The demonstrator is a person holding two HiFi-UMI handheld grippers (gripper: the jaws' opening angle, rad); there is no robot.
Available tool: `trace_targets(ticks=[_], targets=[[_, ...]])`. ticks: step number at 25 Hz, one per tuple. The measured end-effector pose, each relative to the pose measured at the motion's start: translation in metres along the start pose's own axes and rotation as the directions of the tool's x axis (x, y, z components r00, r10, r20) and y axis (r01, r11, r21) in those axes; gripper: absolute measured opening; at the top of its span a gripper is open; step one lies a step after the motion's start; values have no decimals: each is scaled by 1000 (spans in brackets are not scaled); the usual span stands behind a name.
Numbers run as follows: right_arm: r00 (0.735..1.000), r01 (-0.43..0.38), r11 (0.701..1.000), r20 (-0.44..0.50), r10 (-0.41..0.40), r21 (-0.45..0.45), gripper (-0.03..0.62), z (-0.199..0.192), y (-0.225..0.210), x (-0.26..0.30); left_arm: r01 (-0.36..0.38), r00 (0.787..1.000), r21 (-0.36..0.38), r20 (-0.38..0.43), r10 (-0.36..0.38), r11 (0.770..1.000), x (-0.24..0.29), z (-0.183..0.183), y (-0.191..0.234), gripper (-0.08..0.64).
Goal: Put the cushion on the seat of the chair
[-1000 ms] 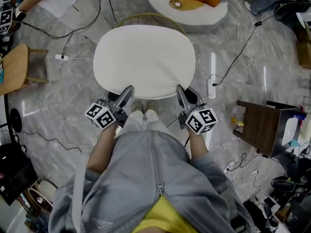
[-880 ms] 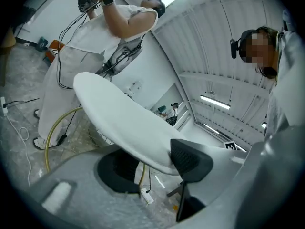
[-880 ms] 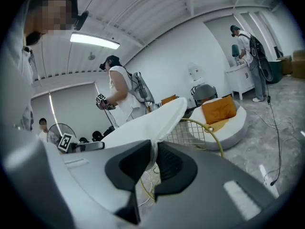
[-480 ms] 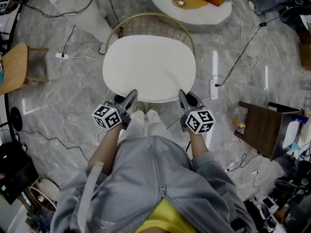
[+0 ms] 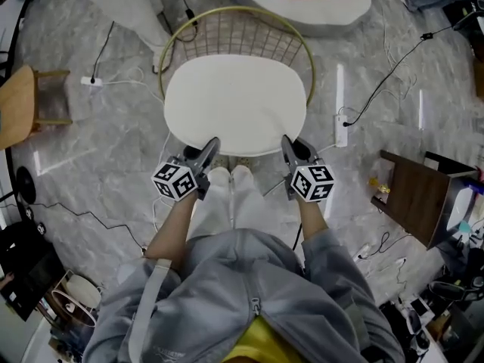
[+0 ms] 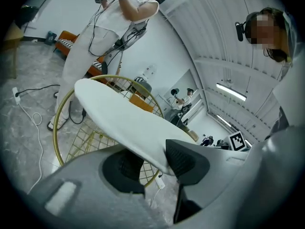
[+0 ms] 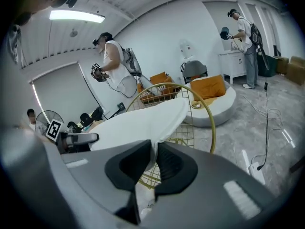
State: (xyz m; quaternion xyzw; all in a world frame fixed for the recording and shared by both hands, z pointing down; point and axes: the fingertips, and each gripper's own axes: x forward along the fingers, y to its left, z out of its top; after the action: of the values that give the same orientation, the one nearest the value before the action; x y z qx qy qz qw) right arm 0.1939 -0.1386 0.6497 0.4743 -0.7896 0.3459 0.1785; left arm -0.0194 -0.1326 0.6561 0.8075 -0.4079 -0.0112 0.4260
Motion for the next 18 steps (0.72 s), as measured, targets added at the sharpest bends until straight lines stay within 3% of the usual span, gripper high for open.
trace_targets(ticks=[18], targets=[[988, 90, 996, -124, -87, 17, 35, -50, -34, 66, -71, 994, -50, -83, 67, 996, 37, -43, 67, 150]])
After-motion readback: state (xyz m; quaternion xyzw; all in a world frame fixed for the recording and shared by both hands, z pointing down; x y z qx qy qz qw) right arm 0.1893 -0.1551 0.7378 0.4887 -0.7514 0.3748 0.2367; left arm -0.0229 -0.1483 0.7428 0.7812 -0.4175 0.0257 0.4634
